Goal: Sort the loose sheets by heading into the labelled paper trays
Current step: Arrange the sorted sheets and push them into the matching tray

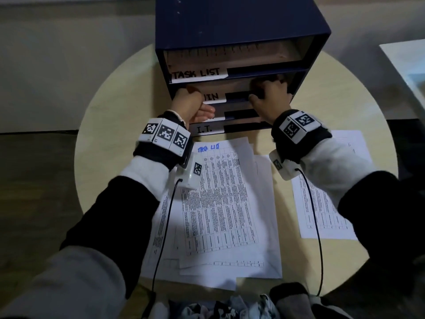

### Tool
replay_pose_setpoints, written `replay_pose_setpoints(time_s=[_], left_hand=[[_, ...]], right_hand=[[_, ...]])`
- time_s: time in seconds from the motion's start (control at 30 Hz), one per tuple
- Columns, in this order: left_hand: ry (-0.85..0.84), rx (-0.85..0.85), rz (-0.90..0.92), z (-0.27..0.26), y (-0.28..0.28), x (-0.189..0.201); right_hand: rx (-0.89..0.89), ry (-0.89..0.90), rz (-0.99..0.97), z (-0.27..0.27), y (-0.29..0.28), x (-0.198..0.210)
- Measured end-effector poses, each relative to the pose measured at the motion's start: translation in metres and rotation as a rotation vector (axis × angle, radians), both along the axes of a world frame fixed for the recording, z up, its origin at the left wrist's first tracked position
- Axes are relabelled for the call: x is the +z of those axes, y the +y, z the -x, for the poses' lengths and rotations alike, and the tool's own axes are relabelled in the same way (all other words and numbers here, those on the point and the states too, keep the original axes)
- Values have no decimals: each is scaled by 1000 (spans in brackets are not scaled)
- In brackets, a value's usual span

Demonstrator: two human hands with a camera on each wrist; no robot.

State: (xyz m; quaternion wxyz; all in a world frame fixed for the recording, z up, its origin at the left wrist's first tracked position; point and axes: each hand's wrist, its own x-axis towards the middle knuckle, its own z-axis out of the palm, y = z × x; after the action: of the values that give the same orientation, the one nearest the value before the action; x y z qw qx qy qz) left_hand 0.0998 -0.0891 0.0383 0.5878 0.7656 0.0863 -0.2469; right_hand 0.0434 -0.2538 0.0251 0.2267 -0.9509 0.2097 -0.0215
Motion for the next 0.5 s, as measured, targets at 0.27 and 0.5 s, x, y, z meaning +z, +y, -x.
replay_pose_setpoints(time_s=[0.27, 0.5], left_hand=[[-305, 337, -12, 48, -2, -47], [-79, -276, -574, 49, 25, -101]], right_hand=[[-25, -162, -80, 55, -8, -45], [-73, 340, -11, 78, -62, -76]])
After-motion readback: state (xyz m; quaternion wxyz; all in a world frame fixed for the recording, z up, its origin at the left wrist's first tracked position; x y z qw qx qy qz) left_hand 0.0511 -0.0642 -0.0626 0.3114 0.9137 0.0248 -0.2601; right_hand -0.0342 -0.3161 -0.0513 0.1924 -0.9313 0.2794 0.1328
